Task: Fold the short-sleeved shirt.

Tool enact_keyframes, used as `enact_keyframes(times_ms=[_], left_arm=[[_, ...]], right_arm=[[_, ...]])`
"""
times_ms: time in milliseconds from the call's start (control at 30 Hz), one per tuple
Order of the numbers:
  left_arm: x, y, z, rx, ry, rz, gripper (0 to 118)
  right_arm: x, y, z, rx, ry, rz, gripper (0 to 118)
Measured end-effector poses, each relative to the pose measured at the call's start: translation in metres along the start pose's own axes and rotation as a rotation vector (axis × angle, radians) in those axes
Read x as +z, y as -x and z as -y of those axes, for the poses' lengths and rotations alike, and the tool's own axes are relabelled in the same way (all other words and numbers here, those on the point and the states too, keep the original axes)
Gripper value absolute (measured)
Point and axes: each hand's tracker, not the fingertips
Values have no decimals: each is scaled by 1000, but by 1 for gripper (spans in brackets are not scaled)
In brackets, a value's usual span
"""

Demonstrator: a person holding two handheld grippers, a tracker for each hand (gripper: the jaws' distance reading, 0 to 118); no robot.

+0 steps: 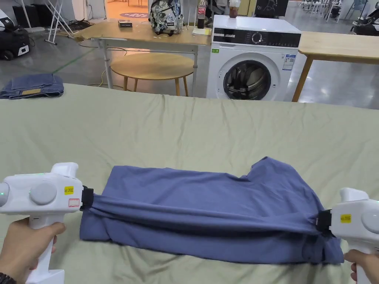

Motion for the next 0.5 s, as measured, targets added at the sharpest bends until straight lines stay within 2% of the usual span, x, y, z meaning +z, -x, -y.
enact_keyframes(times_ms=[267, 400, 467, 500], left_arm=[[-51, -2, -10, 35, 110, -34, 1], [-63, -6, -7, 12, 143, -50, 1], [-58, -10, -5, -5, 130, -51, 3], [-54, -11, -4, -11, 122, -58, 12]], right_arm=[[-56, 7, -11, 16, 80, 28, 10], [-58, 16, -9, 52, 66, 57, 17], [-43, 26, -5, 84, 19, 78, 25], [-37, 29, -4, 98, -11, 94, 37]])
